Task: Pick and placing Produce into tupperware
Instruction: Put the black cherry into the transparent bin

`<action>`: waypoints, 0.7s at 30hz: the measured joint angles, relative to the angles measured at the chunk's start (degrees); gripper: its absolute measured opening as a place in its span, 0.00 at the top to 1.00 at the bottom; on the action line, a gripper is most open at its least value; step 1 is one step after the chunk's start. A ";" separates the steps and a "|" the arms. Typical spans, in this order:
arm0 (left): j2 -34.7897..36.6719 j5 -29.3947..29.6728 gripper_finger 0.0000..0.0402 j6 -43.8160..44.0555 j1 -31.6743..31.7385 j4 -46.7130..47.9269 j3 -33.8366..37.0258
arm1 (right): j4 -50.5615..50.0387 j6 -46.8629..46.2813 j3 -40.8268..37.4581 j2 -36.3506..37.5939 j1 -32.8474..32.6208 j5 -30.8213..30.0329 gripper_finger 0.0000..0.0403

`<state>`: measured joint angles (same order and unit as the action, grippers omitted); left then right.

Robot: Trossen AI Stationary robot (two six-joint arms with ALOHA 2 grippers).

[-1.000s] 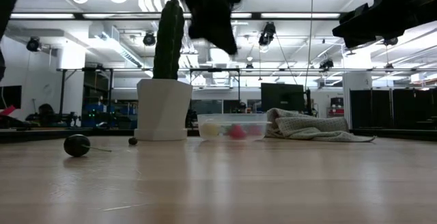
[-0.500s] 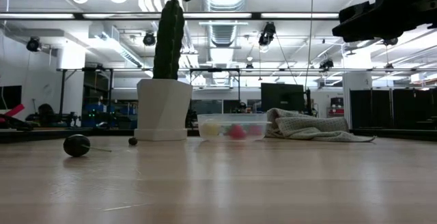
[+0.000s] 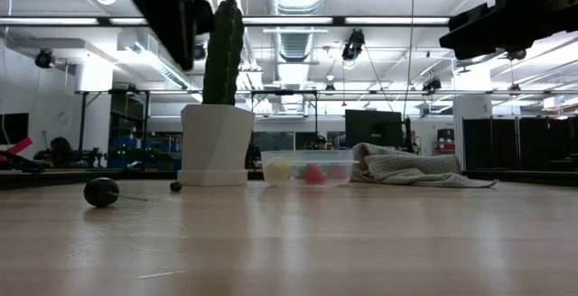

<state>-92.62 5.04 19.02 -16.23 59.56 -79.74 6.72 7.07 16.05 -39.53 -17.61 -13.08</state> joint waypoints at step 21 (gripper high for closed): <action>-7.69 -10.74 0.53 -0.16 -2.69 0.10 6.27 | -0.05 -2.14 0.00 0.00 0.00 0.00 0.90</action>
<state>-100.30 -5.70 18.86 -18.92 59.66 -73.47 6.67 4.93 16.05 -39.53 -17.61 -13.08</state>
